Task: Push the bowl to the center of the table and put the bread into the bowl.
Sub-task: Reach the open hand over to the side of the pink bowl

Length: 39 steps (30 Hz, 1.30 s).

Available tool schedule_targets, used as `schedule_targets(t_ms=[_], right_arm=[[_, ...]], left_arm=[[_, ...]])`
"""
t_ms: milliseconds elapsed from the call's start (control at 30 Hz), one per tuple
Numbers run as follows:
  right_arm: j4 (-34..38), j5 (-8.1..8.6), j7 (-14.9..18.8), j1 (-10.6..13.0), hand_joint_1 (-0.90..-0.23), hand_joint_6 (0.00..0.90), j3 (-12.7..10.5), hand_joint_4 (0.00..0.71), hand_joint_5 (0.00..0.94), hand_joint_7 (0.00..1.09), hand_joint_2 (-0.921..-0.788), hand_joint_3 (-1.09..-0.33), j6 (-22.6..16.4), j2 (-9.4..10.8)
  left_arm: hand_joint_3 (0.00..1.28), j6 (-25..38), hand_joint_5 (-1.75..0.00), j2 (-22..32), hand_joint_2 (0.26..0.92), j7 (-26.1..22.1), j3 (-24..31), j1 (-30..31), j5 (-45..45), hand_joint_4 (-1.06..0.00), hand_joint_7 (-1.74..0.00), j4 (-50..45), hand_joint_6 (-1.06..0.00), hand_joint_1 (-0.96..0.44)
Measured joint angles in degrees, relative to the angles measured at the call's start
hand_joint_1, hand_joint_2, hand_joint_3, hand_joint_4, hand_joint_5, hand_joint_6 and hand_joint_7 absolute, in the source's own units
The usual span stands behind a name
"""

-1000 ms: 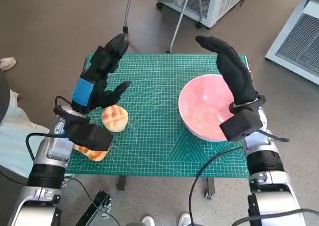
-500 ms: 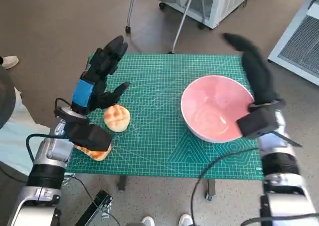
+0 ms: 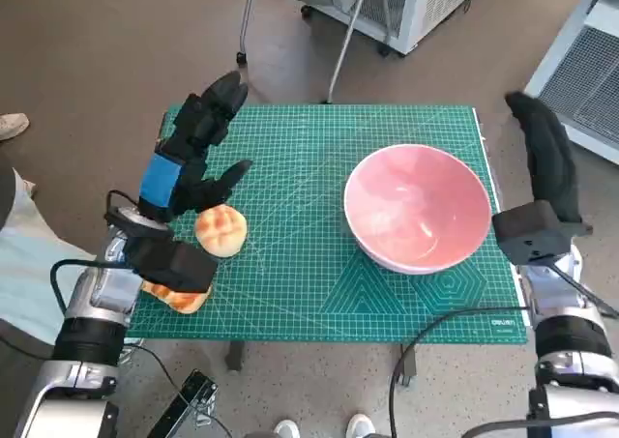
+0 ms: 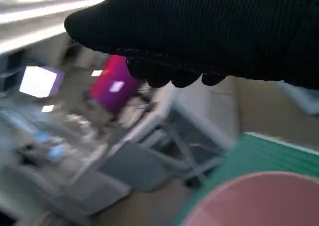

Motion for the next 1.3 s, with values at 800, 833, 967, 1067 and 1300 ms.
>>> schedule_targets(t_ms=[800,833,967,1067,1300], right_arm=[[3.82,13.72,19.51,2.01,-0.645,0.11,-10.93,0.349,0.008,0.51,-0.921,-0.607,11.13,8.47],[3.82,14.41,20.31,2.0,-0.646,0.11,-11.54,0.35,0.008,0.51,-0.921,-0.606,11.61,8.84],[3.82,15.69,21.86,1.95,-0.643,0.112,-12.89,0.347,0.006,0.51,-0.921,-0.605,12.73,10.38],[3.82,15.83,22.25,1.78,-0.647,0.112,-13.27,0.343,0.003,0.51,-0.921,-0.624,13.04,11.62],[3.82,15.69,22.54,0.47,-0.629,0.114,-13.26,0.338,0.0,0.53,-0.921,-0.65,13.51,14.59]], left_arm=[[0.29,-0.75,0.0,0.32,0.921,-1.16,0.08,-0.25,-1.21,-0.22,-0.38,1.04,-0.06,-0.47],[0.29,-0.75,0.0,0.38,0.921,-1.35,0.15,-0.25,-1.29,-0.22,-0.38,1.01,-0.06,-0.47],[0.29,-0.72,0.0,0.46,0.921,-1.92,0.47,-0.24,-1.89,-0.22,-0.39,0.72,-0.06,-0.47],[0.28,-0.62,0.0,0.49,0.921,-2.29,0.73,-0.2,-2.13,-0.22,-0.39,0.02,-0.06,-0.47],[0.28,0.44,0.0,0.61,0.921,-3.09,1.3,0.18,-2.36,-0.22,-0.43,-1.98,-0.04,-0.46]])
